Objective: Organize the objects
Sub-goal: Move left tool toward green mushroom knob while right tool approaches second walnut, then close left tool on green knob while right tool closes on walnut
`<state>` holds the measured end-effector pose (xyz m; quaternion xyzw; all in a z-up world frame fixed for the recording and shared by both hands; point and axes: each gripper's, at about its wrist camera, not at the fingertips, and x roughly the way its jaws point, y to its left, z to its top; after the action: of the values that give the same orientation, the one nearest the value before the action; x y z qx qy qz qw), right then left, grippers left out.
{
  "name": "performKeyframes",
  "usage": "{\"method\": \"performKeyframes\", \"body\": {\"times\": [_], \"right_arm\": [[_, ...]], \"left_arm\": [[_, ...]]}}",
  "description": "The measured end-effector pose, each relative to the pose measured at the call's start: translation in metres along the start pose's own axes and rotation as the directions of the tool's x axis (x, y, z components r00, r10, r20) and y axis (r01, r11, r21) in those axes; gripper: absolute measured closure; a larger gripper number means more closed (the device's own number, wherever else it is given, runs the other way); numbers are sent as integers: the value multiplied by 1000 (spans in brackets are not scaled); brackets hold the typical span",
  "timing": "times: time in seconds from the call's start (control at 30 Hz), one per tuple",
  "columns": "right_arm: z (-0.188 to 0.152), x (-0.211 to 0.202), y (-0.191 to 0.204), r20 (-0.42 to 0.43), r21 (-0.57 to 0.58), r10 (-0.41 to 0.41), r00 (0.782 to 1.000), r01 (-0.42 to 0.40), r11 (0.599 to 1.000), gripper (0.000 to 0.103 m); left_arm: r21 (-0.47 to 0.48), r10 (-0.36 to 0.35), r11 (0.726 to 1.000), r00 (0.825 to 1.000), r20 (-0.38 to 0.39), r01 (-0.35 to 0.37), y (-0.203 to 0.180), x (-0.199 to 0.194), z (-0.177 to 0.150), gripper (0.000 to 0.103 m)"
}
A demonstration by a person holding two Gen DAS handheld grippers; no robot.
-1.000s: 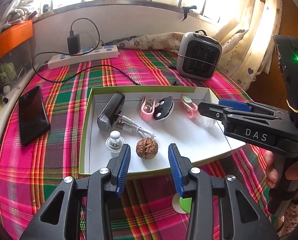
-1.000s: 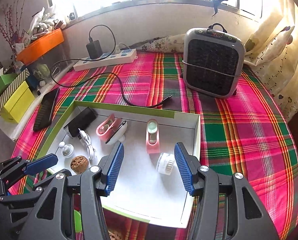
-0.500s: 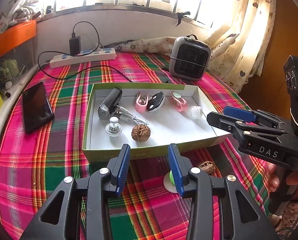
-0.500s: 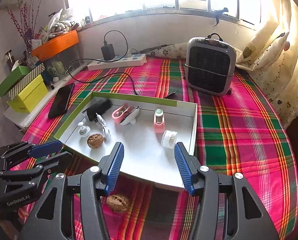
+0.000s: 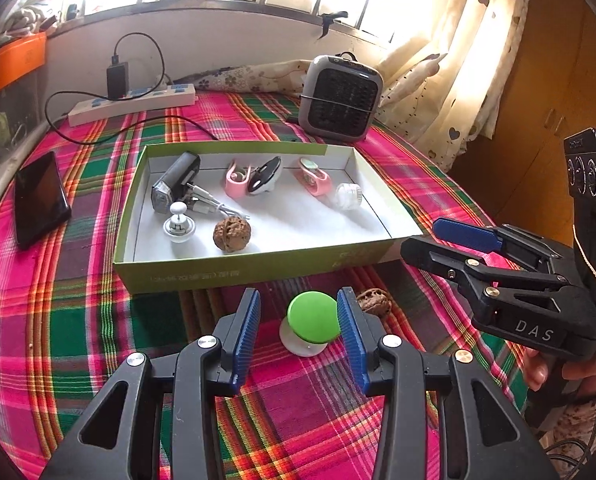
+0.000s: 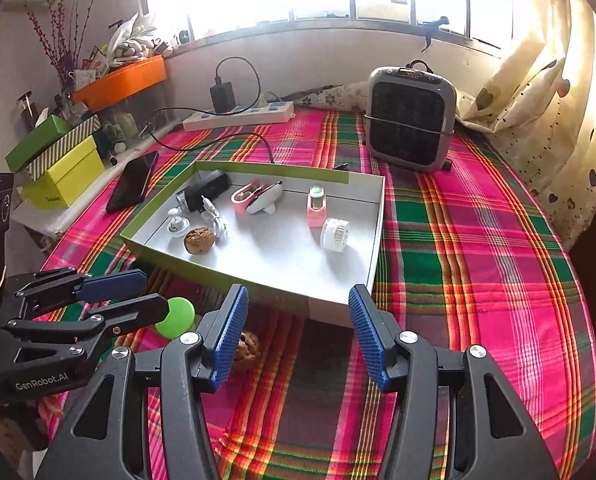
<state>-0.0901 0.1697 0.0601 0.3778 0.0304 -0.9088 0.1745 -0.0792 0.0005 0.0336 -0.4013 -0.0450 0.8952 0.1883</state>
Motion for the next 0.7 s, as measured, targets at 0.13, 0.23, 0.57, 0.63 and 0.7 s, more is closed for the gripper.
{"method": "performKeyframes", "body": {"times": [0.13, 0.23, 0.57, 0.63, 0.7], "right_arm": [[-9, -3, -1, -4, 12, 10, 1000, -10, 1000, 50], [-12, -3, -2, -7, 15, 10, 1000, -10, 1000, 50], [-15, 1, -5, -17, 24, 19, 1000, -18, 1000, 50], [-16, 3, -4, -23, 23, 22, 999, -22, 1000, 50], [-17, 4, -3, -27, 26, 35, 999, -34, 999, 50]], "left_arm": [[6, -12, 1000, 1000, -19, 12, -4, 6, -4, 63], [12, -15, 1000, 1000, -19, 15, -6, 9, -4, 63], [-5, -5, 1000, 999, -43, 5, -4, 24, -6, 63], [-8, -6, 1000, 999, -45, 5, -4, 25, -7, 63], [-2, 2, 1000, 999, -43, -2, -4, 25, -7, 63]]}}
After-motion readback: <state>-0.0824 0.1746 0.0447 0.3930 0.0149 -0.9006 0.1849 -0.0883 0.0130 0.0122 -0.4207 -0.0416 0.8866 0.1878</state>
